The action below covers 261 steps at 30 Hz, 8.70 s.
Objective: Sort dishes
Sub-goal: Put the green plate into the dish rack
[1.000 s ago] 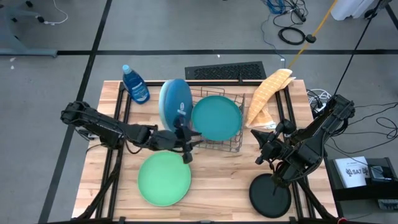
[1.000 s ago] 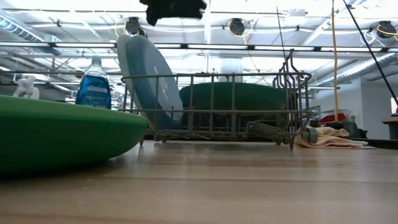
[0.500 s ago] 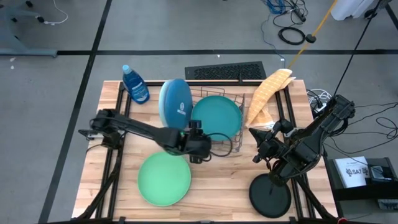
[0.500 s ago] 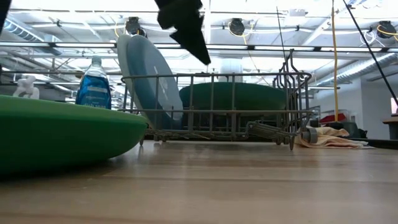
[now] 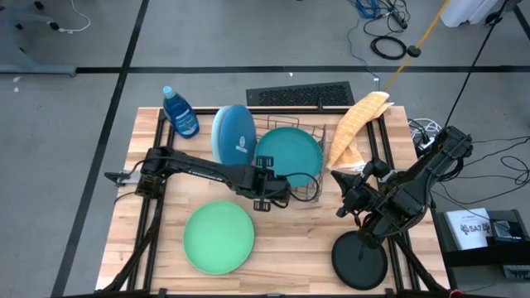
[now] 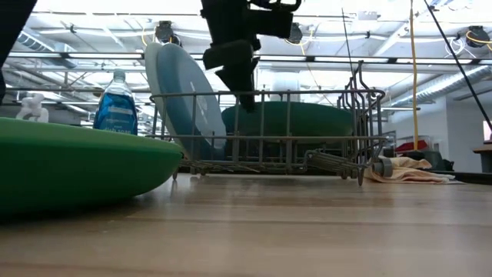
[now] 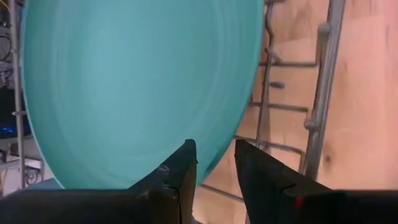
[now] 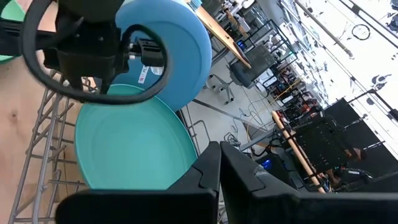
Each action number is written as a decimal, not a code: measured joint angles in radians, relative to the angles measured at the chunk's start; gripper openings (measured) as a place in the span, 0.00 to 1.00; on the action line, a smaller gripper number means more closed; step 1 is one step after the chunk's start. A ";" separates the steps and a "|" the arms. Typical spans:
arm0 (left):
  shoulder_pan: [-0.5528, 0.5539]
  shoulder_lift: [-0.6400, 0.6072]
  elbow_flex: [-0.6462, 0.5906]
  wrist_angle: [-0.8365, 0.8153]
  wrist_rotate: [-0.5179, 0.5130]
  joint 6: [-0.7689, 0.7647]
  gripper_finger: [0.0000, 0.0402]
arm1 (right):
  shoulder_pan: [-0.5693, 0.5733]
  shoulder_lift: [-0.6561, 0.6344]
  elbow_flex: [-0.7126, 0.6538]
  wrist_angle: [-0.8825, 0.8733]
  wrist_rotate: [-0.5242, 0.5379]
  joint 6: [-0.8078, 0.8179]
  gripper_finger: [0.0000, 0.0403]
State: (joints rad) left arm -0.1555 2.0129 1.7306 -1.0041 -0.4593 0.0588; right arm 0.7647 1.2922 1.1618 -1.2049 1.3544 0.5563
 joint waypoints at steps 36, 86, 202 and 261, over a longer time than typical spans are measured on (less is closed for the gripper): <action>0.010 -0.020 0.220 0.167 0.095 -0.186 0.01 | 0.000 0.000 0.000 0.008 -0.021 -0.011 0.00; 0.099 -0.695 -0.948 1.301 0.001 -0.645 0.00 | 0.002 0.000 0.000 0.079 -0.048 -0.079 0.00; -0.044 -0.699 -0.948 1.399 -0.245 -0.565 0.55 | -0.692 0.311 0.000 1.448 -0.703 -1.062 0.14; 0.176 -0.877 -0.949 1.237 0.230 -0.386 0.12 | -0.789 0.386 -0.001 1.483 -0.818 -0.915 0.14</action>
State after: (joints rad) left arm 0.0204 1.1362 0.7820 0.2330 -0.2293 -0.3267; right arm -0.0238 1.6787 1.1610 0.2785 0.5367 -0.3592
